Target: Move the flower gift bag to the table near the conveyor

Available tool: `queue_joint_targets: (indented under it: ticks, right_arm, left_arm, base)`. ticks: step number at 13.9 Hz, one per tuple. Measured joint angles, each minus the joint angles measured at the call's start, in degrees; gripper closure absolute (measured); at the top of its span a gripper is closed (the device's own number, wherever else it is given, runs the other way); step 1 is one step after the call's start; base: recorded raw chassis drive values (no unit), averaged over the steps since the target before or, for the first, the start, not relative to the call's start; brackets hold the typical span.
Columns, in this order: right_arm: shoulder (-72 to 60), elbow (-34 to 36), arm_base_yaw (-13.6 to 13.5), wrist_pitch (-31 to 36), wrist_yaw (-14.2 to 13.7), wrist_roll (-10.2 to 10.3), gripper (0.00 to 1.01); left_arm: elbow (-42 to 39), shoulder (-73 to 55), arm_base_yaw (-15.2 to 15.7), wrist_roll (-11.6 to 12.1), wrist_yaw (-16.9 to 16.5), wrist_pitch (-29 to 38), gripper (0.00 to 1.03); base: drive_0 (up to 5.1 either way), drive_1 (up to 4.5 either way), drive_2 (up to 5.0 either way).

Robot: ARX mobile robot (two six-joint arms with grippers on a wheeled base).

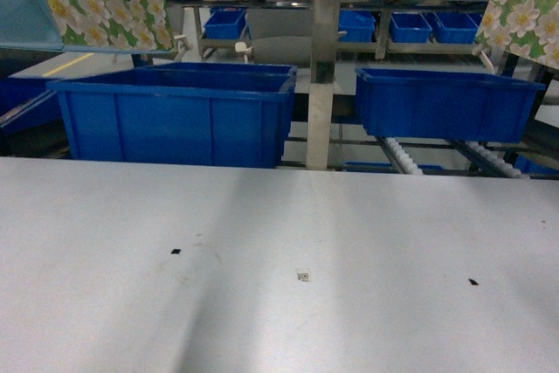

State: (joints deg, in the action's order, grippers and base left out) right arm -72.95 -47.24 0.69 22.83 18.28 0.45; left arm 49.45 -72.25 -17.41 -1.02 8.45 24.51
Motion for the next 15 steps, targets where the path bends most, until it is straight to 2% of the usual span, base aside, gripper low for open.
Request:
queue_joint_targets:
  ticks: [15]
  right_arm:
    - [-0.13, 0.07, 0.15, -0.26, -0.39, 0.0, 0.99]
  left_arm:
    - [0.0, 0.0, -0.66, 0.02, -0.55, 0.02, 1.01]
  base:
    - [-5.0, 2.41, 2.4]
